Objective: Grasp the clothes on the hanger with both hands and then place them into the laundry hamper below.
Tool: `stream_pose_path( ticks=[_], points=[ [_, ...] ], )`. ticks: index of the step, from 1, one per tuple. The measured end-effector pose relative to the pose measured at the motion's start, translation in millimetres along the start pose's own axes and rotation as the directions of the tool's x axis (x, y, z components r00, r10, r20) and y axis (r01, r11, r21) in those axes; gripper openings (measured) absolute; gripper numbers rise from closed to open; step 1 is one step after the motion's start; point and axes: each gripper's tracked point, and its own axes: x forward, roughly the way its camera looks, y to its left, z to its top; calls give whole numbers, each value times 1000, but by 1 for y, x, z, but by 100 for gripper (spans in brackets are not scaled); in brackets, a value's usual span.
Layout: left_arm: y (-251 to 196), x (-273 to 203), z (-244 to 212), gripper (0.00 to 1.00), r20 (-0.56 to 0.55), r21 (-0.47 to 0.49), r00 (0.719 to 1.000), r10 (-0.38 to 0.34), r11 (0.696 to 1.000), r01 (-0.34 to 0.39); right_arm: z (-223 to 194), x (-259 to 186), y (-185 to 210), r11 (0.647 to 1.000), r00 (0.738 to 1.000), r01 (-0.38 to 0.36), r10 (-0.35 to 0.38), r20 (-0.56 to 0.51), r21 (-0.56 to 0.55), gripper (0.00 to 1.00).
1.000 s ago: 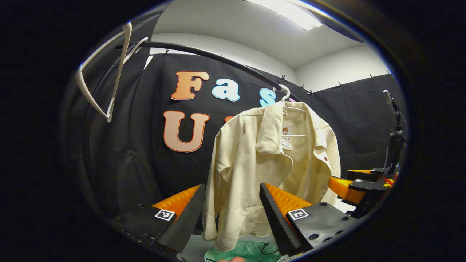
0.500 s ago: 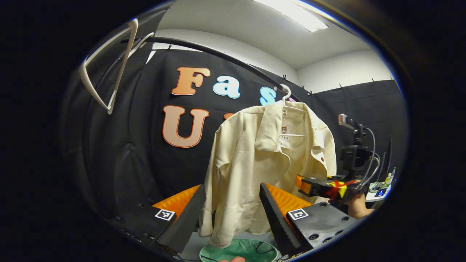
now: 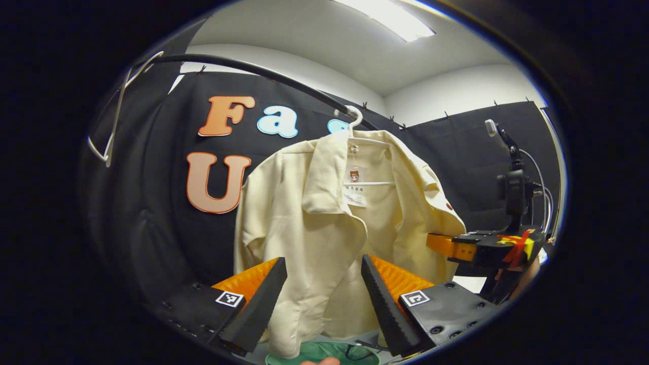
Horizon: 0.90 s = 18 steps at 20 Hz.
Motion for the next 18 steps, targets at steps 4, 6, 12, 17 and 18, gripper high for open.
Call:
stream_pose_path(
  ticks=[4,6,12,17,18],
  points=[
    [-27,50,-5,97,60,31,998,16,999,-18,7,-13,-4,998,998,-59,59,-6,-8,3],
    [-30,72,-15,98,83,57,995,63,996,-67,8,-21,-8,997,998,-71,71,-4,-32,3],
    [3,105,-45,98,143,197,944,298,926,-322,9,-23,-6,995,996,-84,84,-14,-48,3],
    [58,104,-39,96,232,338,861,453,792,-508,4,-24,-10,996,996,-82,81,-23,-36,3],
    [68,100,-34,97,245,338,844,477,774,-536,5,-24,-11,996,997,-80,79,-22,-32,3]
  ],
)
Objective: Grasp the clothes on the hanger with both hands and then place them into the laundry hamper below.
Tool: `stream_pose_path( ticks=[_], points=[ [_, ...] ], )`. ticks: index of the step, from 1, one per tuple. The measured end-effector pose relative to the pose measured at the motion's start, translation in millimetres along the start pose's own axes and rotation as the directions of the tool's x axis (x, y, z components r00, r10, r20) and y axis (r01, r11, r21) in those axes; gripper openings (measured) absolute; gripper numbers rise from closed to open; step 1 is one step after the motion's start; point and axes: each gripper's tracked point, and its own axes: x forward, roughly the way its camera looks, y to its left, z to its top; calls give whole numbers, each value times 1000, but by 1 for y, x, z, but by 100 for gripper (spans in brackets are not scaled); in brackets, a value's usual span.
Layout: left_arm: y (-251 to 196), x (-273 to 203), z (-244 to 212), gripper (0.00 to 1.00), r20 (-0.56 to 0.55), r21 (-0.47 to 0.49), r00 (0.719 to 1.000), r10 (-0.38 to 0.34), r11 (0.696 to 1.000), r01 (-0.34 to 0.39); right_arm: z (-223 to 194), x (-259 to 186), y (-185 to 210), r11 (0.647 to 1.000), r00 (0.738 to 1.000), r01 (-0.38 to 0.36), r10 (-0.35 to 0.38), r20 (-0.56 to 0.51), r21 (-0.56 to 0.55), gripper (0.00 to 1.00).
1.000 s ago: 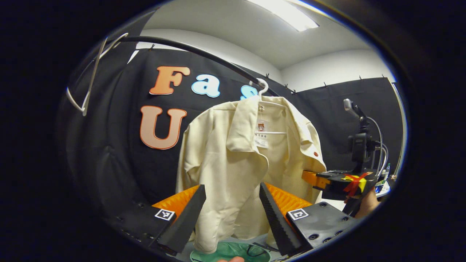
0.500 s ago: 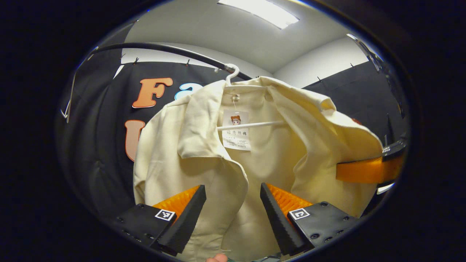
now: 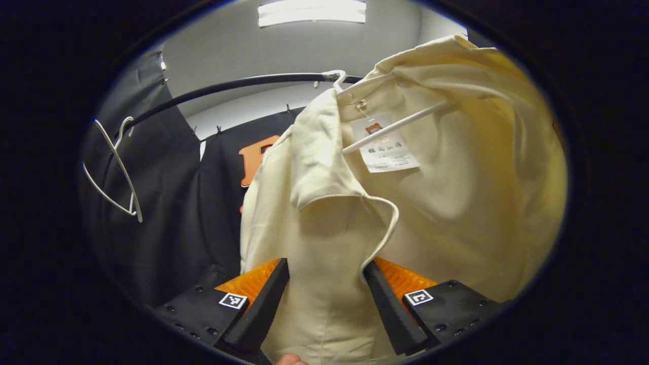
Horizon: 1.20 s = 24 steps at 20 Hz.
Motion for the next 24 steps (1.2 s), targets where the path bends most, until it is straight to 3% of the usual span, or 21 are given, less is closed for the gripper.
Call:
stream_pose_path(
  ticks=[4,7,9,10,11,12,15,16,18,19,24],
  points=[
    [37,18,-2,97,-11,101,997,77,992,-75,-3,0,3,1000,1000,-6,6,-2,18,3],
    [57,27,5,86,10,149,996,92,985,-92,-6,-3,10,1000,1000,-16,16,4,20,3],
    [73,32,11,66,42,191,993,109,975,-115,-3,-5,12,1000,1000,-21,21,4,19,3],
    [76,34,14,36,46,196,995,91,976,-98,-2,-5,12,1000,1000,-24,24,7,20,3],
    [80,36,15,31,36,192,997,70,979,-76,1,-6,11,1000,1000,-23,22,14,20,3],
    [86,38,18,12,31,185,998,57,981,-62,6,-9,10,1000,999,-19,18,31,21,3],
    [120,34,41,11,82,219,992,92,970,-108,35,-16,1,1000,993,12,-14,120,15,3],
    [133,39,49,14,119,276,986,118,950,-147,47,-18,-8,999,988,41,-41,152,6,3],
    [162,55,58,11,166,400,971,174,888,-227,69,-19,-26,996,977,86,-81,198,-17,3],
    [171,65,55,10,160,415,970,183,879,-235,80,-20,-35,995,971,101,-94,219,-19,3],
    [193,97,59,10,147,413,966,213,874,-256,132,-14,-77,984,941,176,-168,294,1,2]
  ],
)
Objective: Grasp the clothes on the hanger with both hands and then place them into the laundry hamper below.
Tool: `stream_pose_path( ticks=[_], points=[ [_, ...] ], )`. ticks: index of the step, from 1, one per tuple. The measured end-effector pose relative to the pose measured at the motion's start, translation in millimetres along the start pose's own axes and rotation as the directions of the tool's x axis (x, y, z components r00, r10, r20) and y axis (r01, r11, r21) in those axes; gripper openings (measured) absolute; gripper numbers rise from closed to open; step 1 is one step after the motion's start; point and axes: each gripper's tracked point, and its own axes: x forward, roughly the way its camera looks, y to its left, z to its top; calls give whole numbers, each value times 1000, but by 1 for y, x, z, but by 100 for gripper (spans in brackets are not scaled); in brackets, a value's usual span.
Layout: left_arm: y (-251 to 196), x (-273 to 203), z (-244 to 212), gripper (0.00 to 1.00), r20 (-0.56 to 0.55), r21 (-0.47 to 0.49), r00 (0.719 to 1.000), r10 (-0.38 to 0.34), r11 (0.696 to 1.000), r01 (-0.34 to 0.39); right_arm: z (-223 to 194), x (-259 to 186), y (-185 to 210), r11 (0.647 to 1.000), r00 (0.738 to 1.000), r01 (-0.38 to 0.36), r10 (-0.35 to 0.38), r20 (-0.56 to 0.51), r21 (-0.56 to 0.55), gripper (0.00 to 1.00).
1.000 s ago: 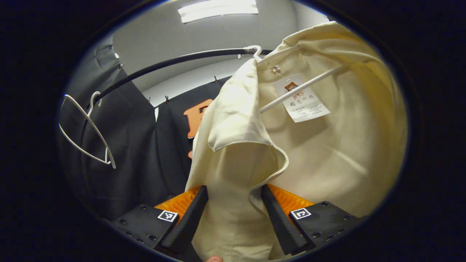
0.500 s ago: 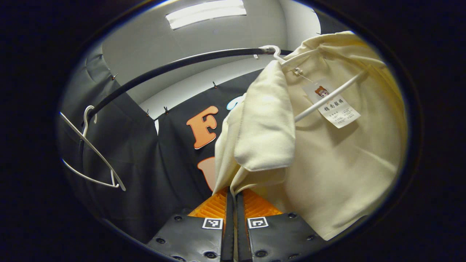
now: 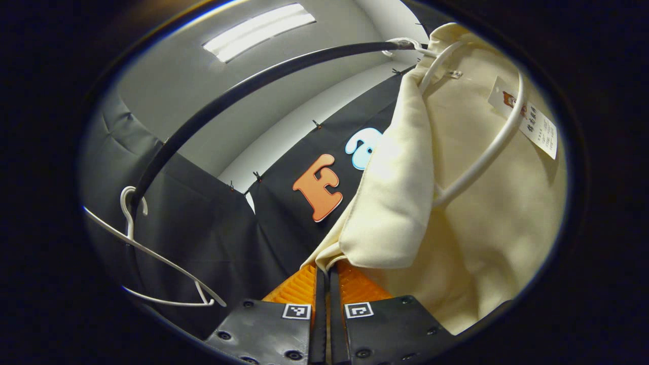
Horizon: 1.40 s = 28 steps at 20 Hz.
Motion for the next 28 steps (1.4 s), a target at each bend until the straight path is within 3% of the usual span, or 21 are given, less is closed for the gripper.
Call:
stream_pose_path(
  ticks=[6,10,11,12,14,18,28],
  points=[
    [6,26,21,10,57,3,998,6,1000,-7,70,47,-31,997,994,37,-29,108,-71,2],
    [-1,52,29,10,60,-43,998,-11,999,13,118,86,-43,991,982,56,-33,185,-121,2],
    [-2,59,35,5,72,-43,997,-10,999,14,126,97,-46,990,980,63,-38,196,-124,2],
    [-4,63,41,10,89,-39,996,-10,999,14,129,110,-52,989,979,74,-48,200,-126,2],
    [-12,67,52,10,120,-30,993,-18,999,21,132,135,-62,987,978,99,-74,197,-123,2],
    [-41,78,37,10,91,-44,992,-84,995,88,95,159,-70,989,987,102,-88,133,-109,2],
    [-67,70,-35,8,-61,-87,987,-149,986,143,-4,138,-46,1000,1000,24,-24,-2,2,2]
  ],
)
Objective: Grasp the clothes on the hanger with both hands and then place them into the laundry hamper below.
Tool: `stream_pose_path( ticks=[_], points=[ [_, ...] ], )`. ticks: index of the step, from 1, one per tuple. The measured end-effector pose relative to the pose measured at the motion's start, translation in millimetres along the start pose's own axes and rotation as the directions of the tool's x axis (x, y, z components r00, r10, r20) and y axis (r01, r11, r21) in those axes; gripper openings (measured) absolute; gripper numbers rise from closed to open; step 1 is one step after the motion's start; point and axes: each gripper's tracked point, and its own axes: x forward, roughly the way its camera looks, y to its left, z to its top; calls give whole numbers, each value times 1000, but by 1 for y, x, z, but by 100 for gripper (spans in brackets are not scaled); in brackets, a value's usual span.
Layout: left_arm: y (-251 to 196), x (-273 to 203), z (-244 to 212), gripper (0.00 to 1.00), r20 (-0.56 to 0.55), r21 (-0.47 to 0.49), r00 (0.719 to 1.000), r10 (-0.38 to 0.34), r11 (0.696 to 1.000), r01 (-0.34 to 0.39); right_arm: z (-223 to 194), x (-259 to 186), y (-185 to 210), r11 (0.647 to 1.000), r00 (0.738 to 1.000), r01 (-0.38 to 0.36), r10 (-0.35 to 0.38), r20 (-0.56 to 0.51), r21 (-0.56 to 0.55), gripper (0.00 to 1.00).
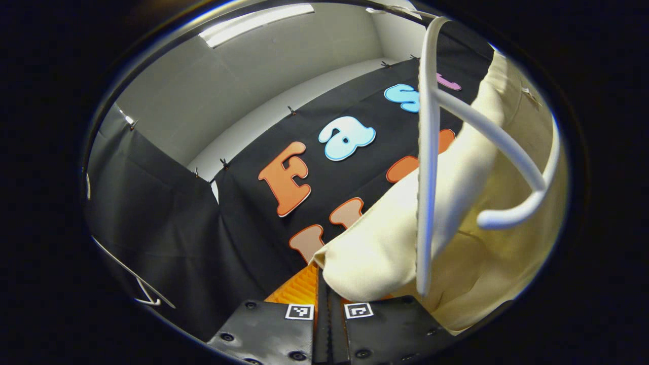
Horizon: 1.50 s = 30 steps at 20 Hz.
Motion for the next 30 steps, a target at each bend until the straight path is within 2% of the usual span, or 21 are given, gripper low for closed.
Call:
stream_pose_path(
  ticks=[6,11,17,21,24,28,30],
  points=[
    [17,-27,-39,8,-57,-1,998,25,1000,-25,-36,-34,26,998,998,-44,43,-42,-36,1],
    [37,-77,-70,8,-96,2,995,34,999,-34,-74,-73,41,996,994,-58,52,-97,-64,2],
    [84,-136,-53,8,-85,-30,995,56,998,-59,-42,-116,63,995,992,-102,101,-73,-17,2],
    [96,-165,-26,8,-57,-74,998,19,997,-23,-12,-149,96,985,985,-170,169,-24,-37,2],
    [93,-193,-21,9,-79,-152,996,-33,988,21,-7,-170,131,970,970,-243,243,-20,-13,2],
    [73,-228,-24,8,-111,-310,983,-147,945,106,-24,-191,175,943,942,-331,332,-52,28,2],
    [69,-246,-30,9,-129,-373,976,-177,921,118,-39,-200,195,928,924,-369,372,-88,44,2]
  ],
)
